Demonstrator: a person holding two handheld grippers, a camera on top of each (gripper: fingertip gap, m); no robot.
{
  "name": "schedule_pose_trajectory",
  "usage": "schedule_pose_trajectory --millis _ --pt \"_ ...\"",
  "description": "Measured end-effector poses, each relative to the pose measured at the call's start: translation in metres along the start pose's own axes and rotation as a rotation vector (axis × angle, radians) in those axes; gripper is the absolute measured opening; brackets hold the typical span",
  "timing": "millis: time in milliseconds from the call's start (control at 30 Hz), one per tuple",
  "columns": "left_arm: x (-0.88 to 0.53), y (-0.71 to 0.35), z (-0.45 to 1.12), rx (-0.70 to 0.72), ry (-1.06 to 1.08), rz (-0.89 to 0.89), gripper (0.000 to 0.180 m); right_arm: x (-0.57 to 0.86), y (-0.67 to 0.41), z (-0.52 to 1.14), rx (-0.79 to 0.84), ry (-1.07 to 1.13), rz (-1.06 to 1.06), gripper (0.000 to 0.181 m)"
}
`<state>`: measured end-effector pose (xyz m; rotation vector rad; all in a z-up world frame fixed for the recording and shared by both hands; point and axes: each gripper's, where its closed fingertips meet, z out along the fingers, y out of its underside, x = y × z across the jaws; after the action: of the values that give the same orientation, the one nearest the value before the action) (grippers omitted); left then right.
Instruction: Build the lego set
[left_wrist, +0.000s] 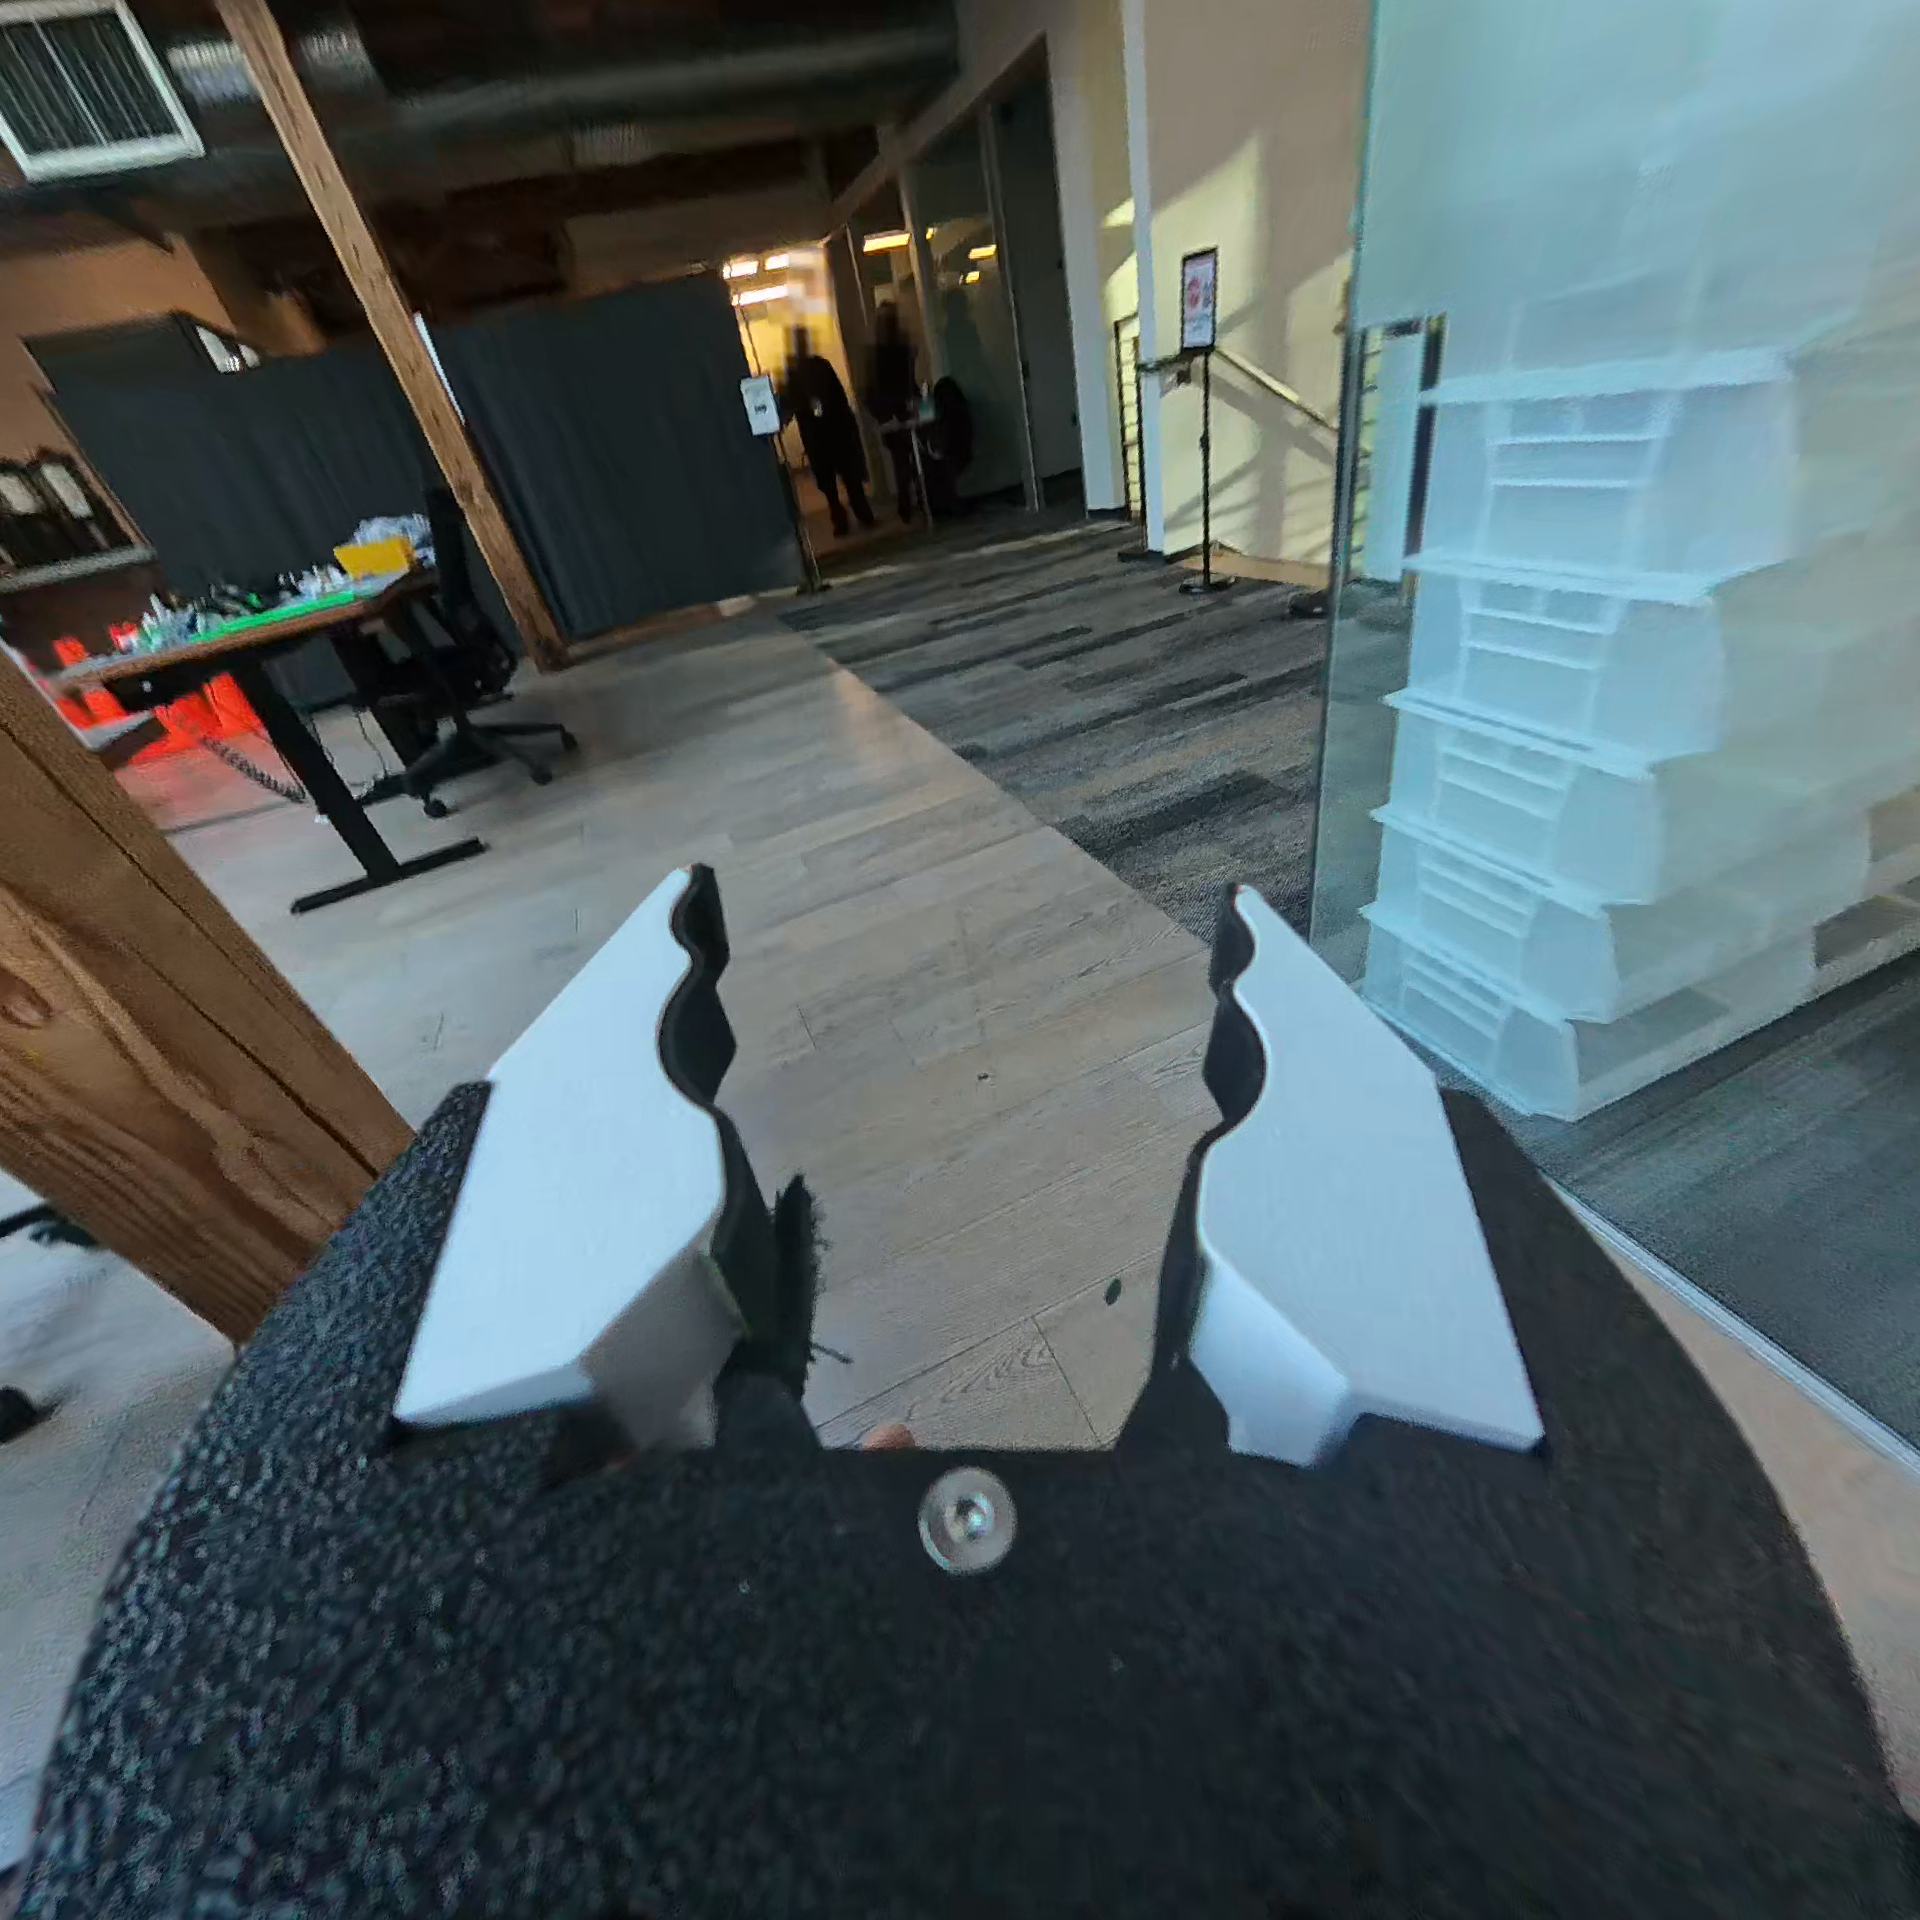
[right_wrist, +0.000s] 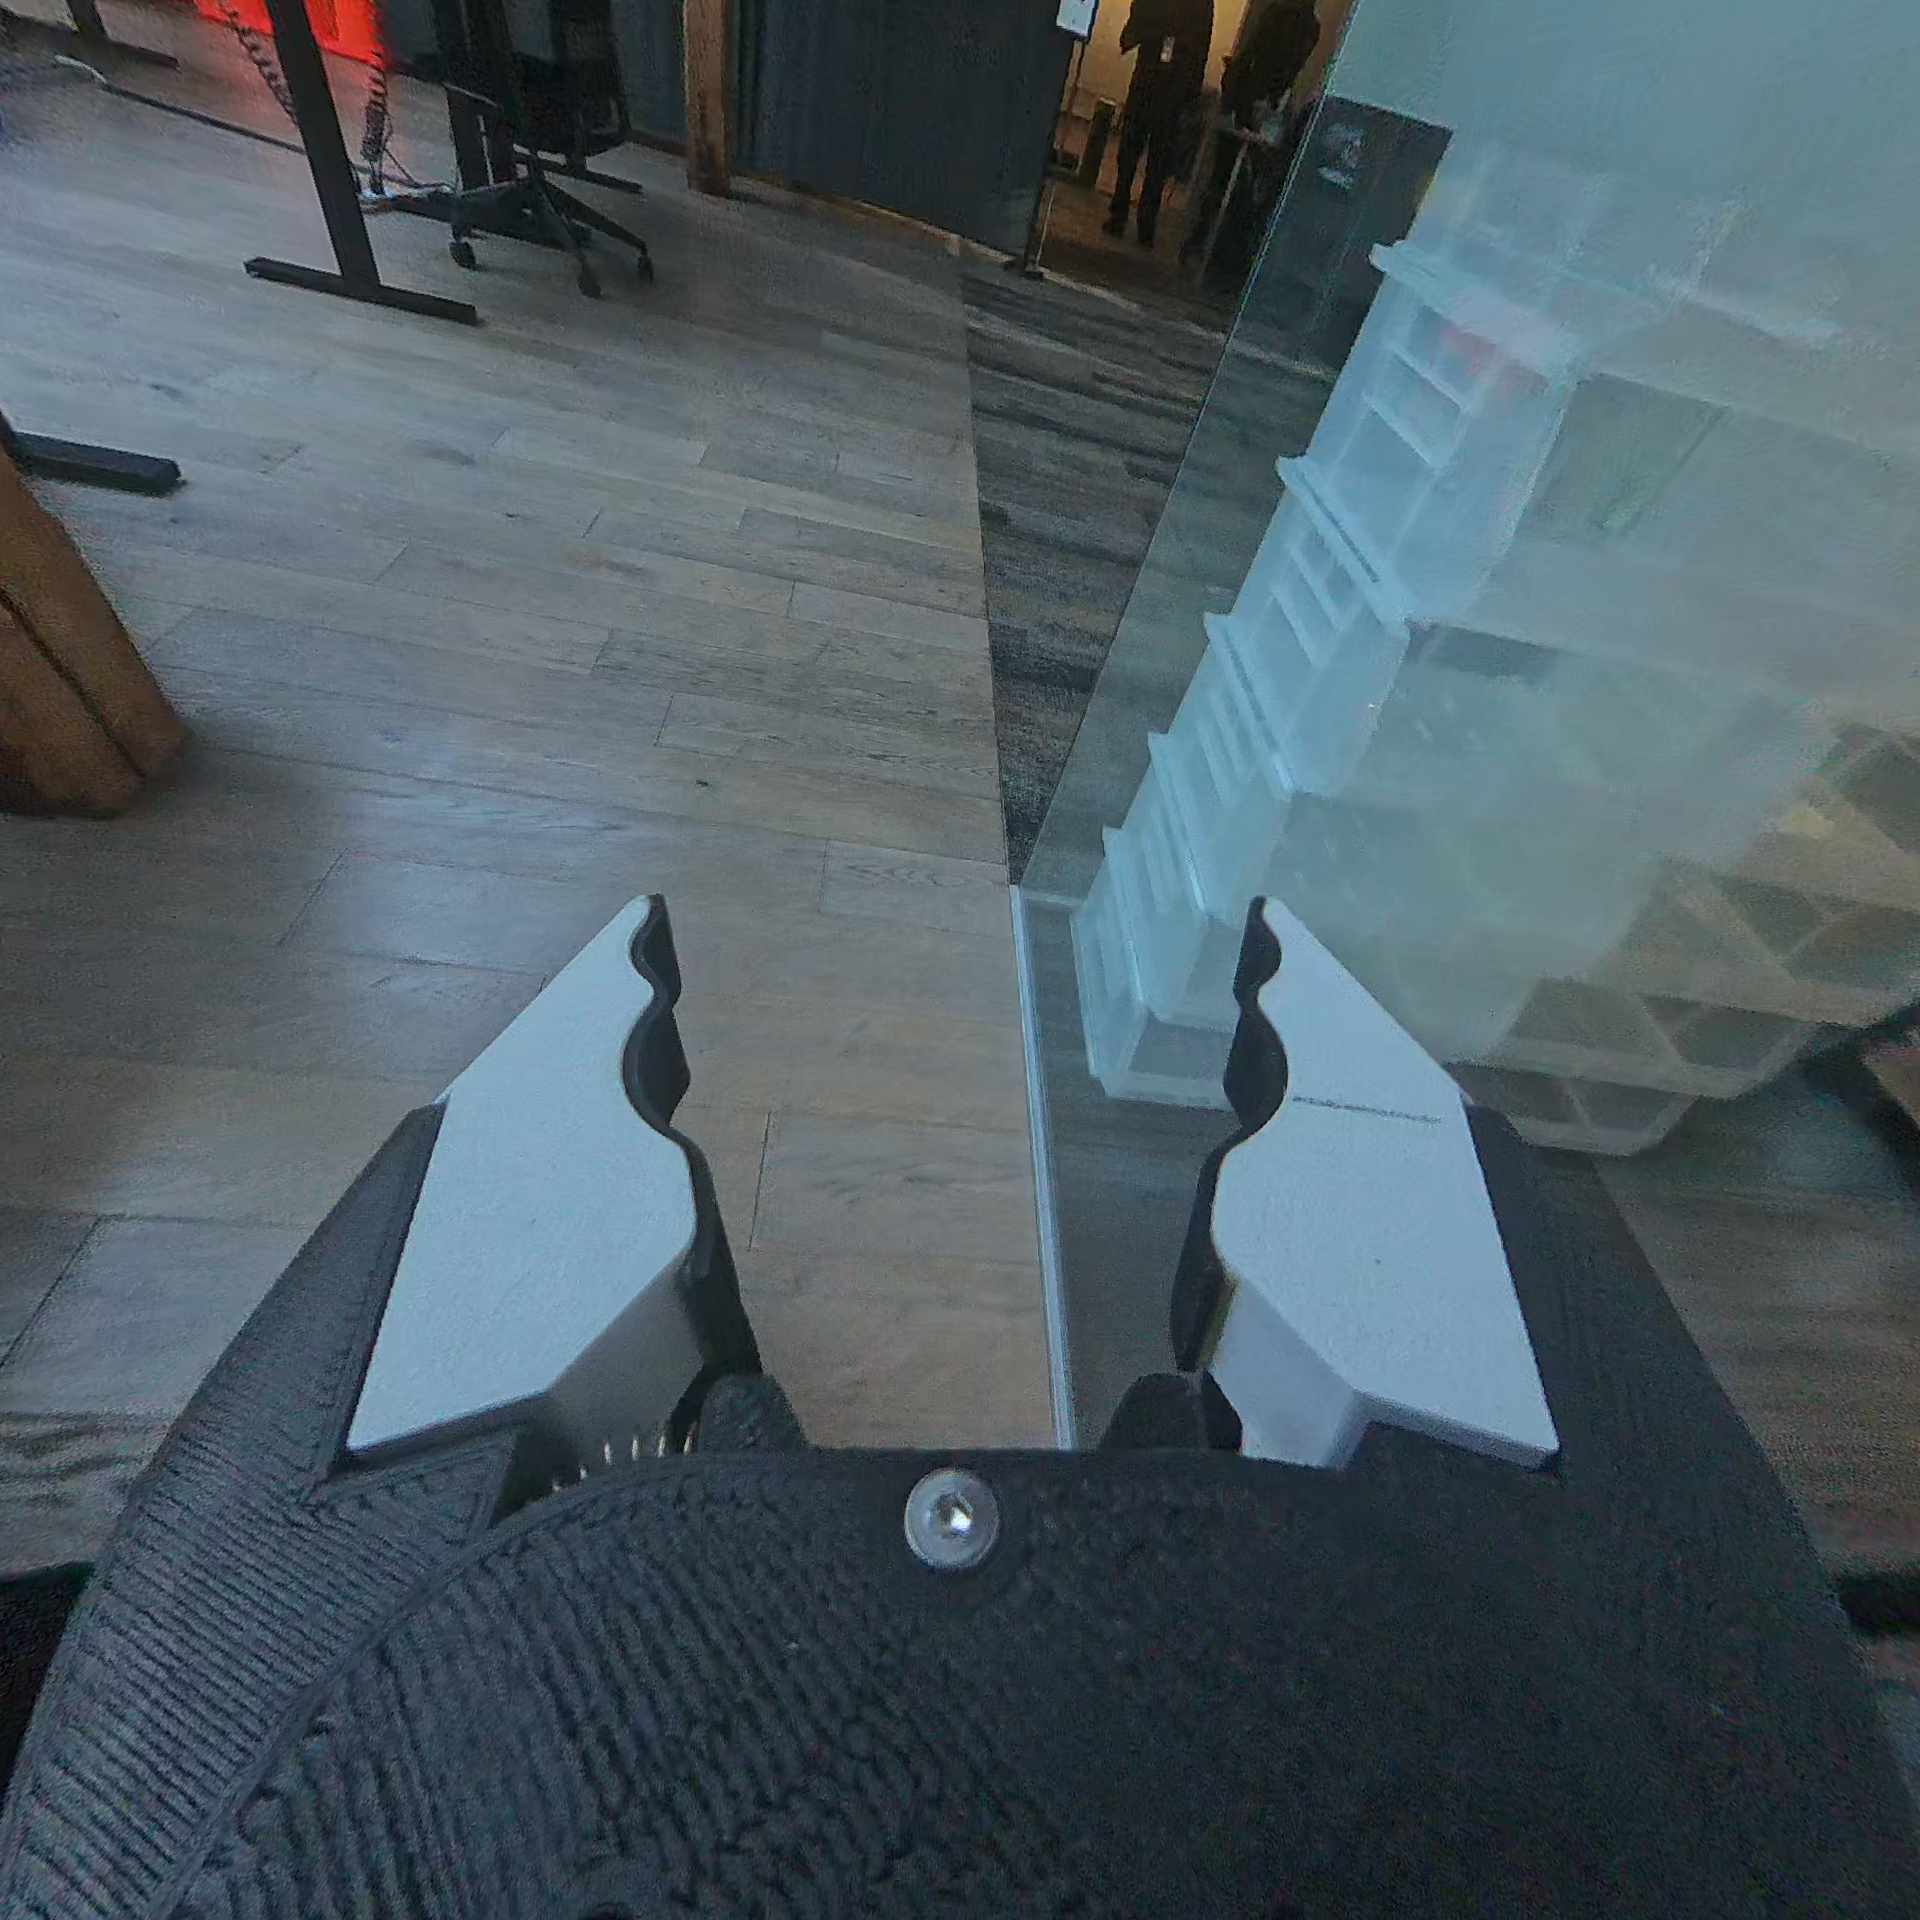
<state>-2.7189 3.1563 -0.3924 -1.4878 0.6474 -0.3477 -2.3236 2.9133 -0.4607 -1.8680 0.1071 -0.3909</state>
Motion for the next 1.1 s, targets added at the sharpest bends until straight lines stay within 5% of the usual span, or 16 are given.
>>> schedule_pose_trajectory --millis 267,467,667,1000,1100 --pt "-0.085 0.061 0.235 -0.248 -0.067 -0.089 0.090 -0.001 -0.130 0.338 0.030 -0.154 -0.005 0.105" --pt "-0.176 0.100 0.402 -0.278 -0.172 -0.054 0.090 -0.024 -0.229 0.595 0.164 -0.220 -0.009 0.103" --pt "-0.225 0.114 0.636 -0.396 -0.021 -0.006 0.091 -0.017 -0.286 0.797 0.100 -0.220 -0.029 0.099" --pt "-0.212 0.071 1.111 -0.234 0.259 0.055 0.092 0.109 -0.312 1.083 0.008 -0.028 -0.005 0.096" --pt "-0.216 0.075 1.235 -0.206 0.156 0.085 0.105 0.151 -0.298 1.179 -0.059 -0.006 0.012 0.096"
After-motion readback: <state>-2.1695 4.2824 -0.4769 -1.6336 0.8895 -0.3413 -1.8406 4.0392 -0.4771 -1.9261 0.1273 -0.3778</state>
